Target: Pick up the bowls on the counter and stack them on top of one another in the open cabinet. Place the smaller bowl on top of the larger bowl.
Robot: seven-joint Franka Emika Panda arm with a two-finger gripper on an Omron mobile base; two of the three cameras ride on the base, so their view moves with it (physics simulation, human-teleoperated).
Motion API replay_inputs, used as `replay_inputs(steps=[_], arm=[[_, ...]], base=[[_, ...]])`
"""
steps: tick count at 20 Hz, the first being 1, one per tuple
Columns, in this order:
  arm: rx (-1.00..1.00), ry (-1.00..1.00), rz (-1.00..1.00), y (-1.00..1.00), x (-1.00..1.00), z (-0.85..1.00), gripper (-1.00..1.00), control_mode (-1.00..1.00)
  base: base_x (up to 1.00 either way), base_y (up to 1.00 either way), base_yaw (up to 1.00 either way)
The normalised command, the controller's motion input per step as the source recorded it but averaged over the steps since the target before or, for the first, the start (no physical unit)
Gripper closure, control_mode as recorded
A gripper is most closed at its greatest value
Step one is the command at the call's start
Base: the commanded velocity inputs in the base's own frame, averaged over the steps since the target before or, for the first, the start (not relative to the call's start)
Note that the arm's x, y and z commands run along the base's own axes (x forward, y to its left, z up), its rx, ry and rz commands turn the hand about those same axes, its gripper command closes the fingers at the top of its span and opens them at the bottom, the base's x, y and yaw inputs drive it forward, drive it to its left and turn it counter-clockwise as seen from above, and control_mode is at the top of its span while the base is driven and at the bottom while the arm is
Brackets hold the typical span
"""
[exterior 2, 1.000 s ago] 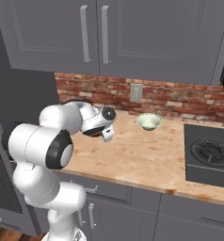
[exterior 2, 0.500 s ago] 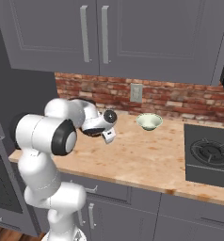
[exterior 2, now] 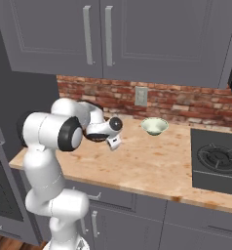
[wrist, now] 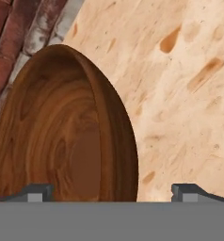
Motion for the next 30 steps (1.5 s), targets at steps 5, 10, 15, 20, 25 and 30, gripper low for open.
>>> replay_inputs(steps=[5,10,15,20,25,30], arm=[[0.00,0.00,0.01,0.00,0.21,-0.22,-1.00,-1.00],[0.00,0.00,0.00,0.02,0.23,-0.22,-1.00,-1.00],[0.00,0.00,0.00,0.12,0.22,-0.27,1.00,-1.00],[-0.01,-0.02,0.00,0.30,0.08,-0.37,1.00,-1.00],[-0.05,-0.04,0.03,0.55,-0.04,-0.48,1.00,-1.00],[-0.06,-0.03,0.06,0.57,-0.14,-0.48,1.00,-1.00]], base=[[0.00,0.00,0.00],[0.00,0.00,0.00],[0.00,0.00,0.00],[0.00,0.00,0.00],[0.00,0.00,0.00],[0.00,0.00,0.00]])
